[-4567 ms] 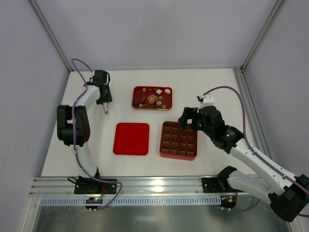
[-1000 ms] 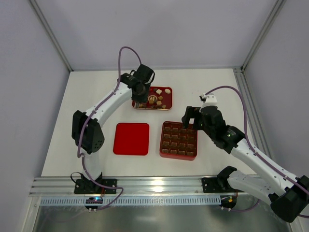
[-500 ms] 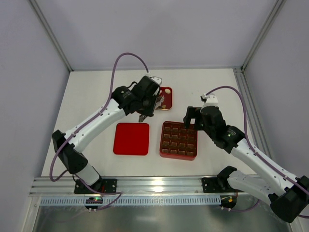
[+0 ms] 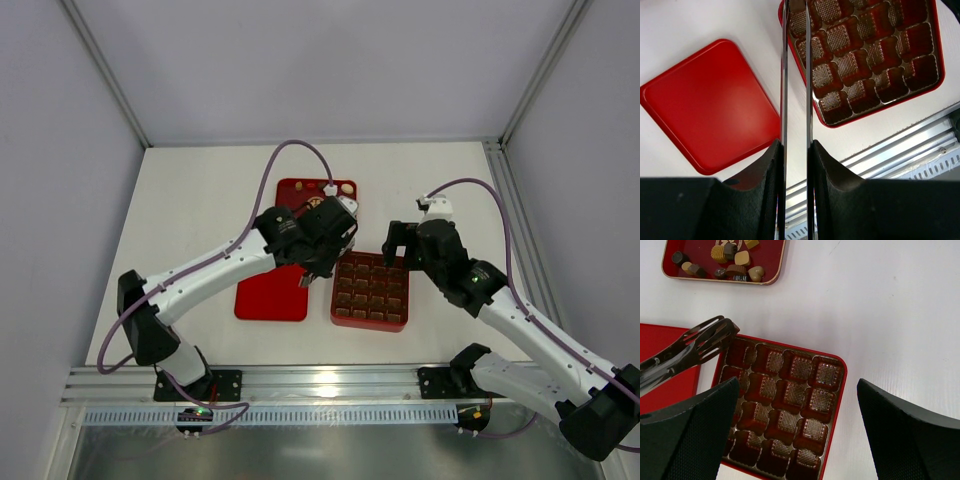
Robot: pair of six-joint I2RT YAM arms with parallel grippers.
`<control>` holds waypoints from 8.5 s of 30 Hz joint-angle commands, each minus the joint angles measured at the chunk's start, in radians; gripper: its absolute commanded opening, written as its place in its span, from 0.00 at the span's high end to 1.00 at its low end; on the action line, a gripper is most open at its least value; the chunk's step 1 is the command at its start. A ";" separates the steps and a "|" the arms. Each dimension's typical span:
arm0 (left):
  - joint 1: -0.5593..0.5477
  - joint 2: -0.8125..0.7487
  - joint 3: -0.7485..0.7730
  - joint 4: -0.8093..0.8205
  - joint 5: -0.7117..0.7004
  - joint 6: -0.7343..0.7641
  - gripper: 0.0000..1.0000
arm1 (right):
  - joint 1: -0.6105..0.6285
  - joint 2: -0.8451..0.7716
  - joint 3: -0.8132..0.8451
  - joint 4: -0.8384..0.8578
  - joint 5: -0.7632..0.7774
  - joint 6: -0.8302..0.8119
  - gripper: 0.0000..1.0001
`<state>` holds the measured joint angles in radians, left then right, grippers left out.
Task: Pack the chocolate
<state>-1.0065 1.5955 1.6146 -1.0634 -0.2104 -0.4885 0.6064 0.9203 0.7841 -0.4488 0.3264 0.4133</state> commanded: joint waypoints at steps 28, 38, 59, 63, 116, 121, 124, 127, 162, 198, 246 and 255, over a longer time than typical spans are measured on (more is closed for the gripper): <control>-0.066 0.004 -0.061 0.037 -0.030 -0.048 0.78 | -0.007 -0.031 0.009 0.012 0.022 -0.001 0.00; -0.072 0.015 -0.055 0.026 -0.040 -0.053 0.75 | -0.010 -0.026 0.001 0.022 0.016 0.004 0.00; -0.075 0.018 -0.051 0.019 -0.046 -0.050 0.64 | -0.011 -0.026 -0.002 0.025 0.011 0.004 0.00; -0.076 0.017 -0.041 0.016 -0.049 -0.051 0.64 | -0.011 -0.028 -0.003 0.025 0.013 0.004 0.00; 0.290 0.508 0.513 -0.070 -0.121 0.183 0.65 | -0.019 -0.041 -0.016 0.021 -0.024 -0.008 0.00; 0.290 0.517 0.504 -0.067 -0.121 0.183 0.64 | -0.020 -0.044 -0.020 0.021 -0.023 -0.010 0.00; 0.292 0.518 0.493 -0.063 -0.121 0.183 0.64 | -0.020 -0.043 -0.020 0.019 -0.026 -0.010 0.00; 0.292 0.521 0.487 -0.060 -0.118 0.185 0.65 | -0.022 -0.043 -0.023 0.022 -0.024 -0.010 0.00; 0.293 0.500 0.541 -0.082 -0.126 0.206 0.80 | -0.033 -0.043 -0.029 0.027 -0.029 -0.013 0.00; -0.056 0.103 0.128 0.025 -0.017 -0.042 0.85 | -0.088 -0.081 0.010 -0.025 0.003 -0.039 0.00; -0.101 0.104 0.084 0.036 -0.007 -0.048 0.63 | -0.096 -0.092 -0.017 -0.014 -0.029 -0.027 0.00; -0.077 0.069 0.110 0.037 -0.030 -0.038 0.63 | -0.096 -0.084 -0.003 -0.019 -0.033 -0.031 0.00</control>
<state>-1.1004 1.7203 1.6806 -1.0546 -0.2169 -0.5243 0.5148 0.8440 0.7589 -0.4873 0.2993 0.3908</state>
